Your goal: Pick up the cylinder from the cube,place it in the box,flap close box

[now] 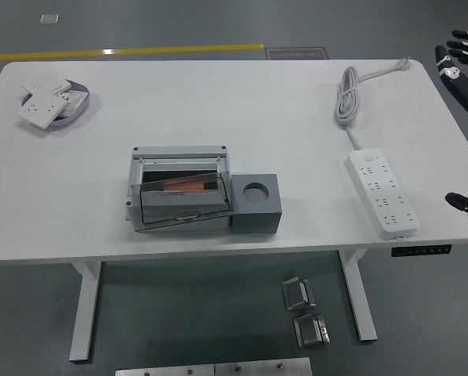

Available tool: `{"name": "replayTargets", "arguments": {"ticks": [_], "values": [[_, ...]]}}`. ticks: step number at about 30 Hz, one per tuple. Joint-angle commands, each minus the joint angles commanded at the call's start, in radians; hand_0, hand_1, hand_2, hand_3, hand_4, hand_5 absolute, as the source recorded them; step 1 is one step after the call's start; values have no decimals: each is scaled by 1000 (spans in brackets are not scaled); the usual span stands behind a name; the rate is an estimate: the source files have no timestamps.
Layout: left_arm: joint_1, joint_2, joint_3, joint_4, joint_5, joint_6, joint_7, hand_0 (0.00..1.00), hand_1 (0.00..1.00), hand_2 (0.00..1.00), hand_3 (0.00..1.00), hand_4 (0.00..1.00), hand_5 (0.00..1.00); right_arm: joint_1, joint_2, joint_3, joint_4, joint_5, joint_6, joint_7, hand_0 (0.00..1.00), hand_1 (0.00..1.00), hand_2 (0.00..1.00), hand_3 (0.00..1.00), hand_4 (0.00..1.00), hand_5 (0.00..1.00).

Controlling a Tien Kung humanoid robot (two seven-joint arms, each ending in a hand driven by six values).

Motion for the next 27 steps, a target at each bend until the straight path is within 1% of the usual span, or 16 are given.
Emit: {"name": "replayTargets", "arguments": {"ticks": [19, 27], "values": [[7, 5, -20, 0, 12, 4, 3, 596, 636, 548, 551, 605, 304, -21, 0, 45, -1, -5, -4, 0, 818, 727, 723, 702, 681, 388], [9, 4, -25, 0, 8, 6, 3, 596, 636, 548, 551, 599, 301, -18, 4, 39, -9, -11, -6, 1, 818, 727, 723, 697, 677, 384]]}}
